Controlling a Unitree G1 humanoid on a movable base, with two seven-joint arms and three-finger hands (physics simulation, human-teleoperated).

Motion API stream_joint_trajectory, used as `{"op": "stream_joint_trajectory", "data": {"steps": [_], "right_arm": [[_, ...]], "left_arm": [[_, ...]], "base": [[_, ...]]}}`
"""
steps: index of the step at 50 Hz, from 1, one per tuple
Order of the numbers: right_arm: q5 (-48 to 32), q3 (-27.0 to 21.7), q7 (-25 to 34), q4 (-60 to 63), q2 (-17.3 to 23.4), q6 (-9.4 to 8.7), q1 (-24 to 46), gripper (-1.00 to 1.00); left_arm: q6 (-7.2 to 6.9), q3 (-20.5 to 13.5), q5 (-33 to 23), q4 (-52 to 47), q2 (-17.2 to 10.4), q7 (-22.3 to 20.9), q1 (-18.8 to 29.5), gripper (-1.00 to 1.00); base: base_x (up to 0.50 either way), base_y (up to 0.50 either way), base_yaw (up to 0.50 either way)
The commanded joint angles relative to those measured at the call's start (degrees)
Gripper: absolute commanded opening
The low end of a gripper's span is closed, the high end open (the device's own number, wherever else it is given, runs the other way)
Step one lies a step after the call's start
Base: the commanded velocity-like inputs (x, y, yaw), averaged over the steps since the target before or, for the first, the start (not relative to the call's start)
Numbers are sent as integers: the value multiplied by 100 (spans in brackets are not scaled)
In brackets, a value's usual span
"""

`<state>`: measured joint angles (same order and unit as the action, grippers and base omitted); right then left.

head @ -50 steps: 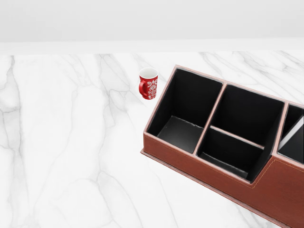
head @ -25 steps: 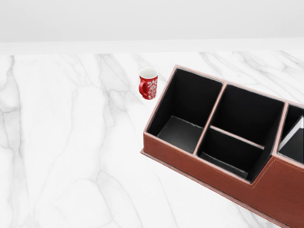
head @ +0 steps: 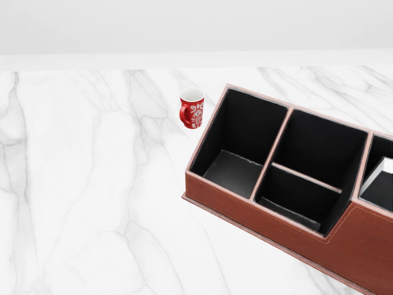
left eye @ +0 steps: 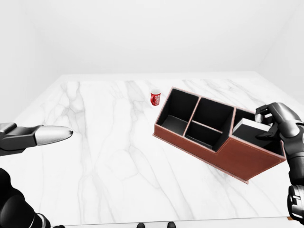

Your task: Pick up the book and place it in the right compartment of the caddy.

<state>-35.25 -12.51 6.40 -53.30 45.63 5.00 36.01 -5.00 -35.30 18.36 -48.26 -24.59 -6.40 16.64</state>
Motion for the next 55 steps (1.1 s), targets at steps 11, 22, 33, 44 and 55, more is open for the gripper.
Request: {"op": "stream_joint_trajectory", "data": {"steps": [11, 22, 33, 44, 55], "right_arm": [[-50, -47, -218, -219, -21, 0, 142, -100], [-62, -16, -287, -278, -22, 0, 195, -96], [-103, -31, -276, -136, -6, 0, 180, 100], [-111, -48, -258, -143, 19, 0, 228, 100], [33, -272, 200, 715, 91, 0, 124, 100]], "left_arm": [[0, 15, -34, 4, 7, -3, -6, 100], [0, 23, -58, 30, 5, -10, 9, 100], [0, 36, -65, 46, 3, -2, 28, 100], [0, 54, -75, 16, 16, 0, 25, 100], [0, 36, -73, 11, 16, -15, 27, 100]], "base": [[0, 0, 0], [0, 0, 0], [0, 0, 0], [0, 0, 0], [0, 0, 0]]}}
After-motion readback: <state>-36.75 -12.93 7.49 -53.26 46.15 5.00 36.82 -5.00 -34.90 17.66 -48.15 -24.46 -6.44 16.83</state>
